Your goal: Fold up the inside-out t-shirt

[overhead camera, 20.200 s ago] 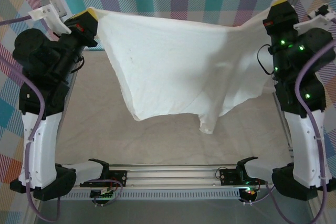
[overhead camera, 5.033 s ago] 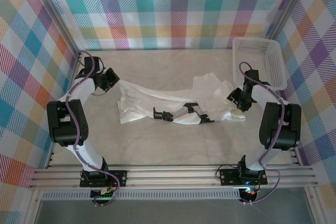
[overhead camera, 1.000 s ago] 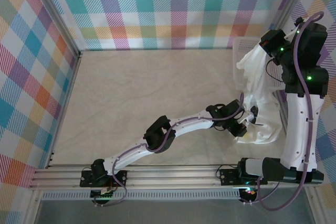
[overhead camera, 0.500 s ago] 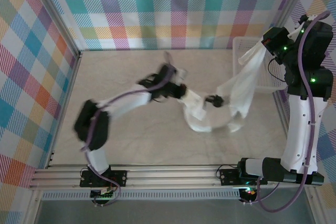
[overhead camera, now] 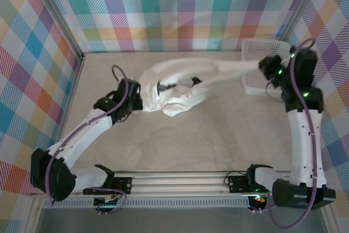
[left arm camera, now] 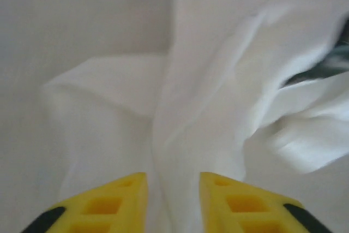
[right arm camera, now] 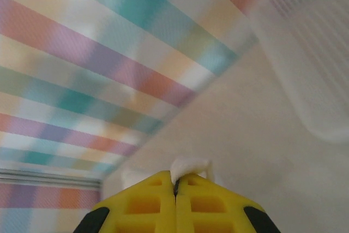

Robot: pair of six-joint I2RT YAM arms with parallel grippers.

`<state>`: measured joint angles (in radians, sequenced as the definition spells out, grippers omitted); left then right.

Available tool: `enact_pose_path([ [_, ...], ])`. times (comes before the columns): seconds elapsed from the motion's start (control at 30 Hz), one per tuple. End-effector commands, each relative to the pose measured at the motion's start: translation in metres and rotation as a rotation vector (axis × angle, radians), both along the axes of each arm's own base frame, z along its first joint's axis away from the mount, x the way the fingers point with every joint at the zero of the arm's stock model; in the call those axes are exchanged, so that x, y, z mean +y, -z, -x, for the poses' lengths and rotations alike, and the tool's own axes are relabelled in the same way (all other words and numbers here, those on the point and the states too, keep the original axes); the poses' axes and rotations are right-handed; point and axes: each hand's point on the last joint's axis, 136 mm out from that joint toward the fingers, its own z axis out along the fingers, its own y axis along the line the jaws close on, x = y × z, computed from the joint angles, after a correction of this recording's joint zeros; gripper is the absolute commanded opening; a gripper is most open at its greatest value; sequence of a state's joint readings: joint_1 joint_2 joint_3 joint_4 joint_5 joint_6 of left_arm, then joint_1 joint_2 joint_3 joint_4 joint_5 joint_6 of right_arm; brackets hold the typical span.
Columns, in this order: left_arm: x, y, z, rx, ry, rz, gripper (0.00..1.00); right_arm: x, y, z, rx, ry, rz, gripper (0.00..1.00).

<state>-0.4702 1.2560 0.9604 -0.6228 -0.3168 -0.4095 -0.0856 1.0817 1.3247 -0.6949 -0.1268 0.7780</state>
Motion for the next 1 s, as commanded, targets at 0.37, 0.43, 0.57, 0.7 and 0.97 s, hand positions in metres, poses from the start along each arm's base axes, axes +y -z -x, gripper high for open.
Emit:
enact_pose_path([
  [0.37,-0.002,0.041,0.026,0.250,-0.130,0.306,0.51,-0.008,0.202,0.068,0.509,0.034,0.028,0.00],
  [0.43,-0.010,0.040,0.005,0.230,-0.126,0.378,0.51,-0.016,0.208,0.074,0.531,0.086,0.051,0.00],
  [0.57,-0.023,0.040,-0.048,0.208,-0.105,0.440,0.51,-0.008,0.212,0.069,0.519,0.058,0.009,0.00],
  [0.7,-0.019,0.054,-0.110,0.185,-0.123,0.420,0.51,-0.001,0.208,0.059,0.504,0.027,-0.031,0.00],
  [0.97,-0.018,0.090,-0.205,0.136,-0.085,0.374,0.54,-0.002,0.198,0.051,0.493,0.016,-0.019,0.00],
])
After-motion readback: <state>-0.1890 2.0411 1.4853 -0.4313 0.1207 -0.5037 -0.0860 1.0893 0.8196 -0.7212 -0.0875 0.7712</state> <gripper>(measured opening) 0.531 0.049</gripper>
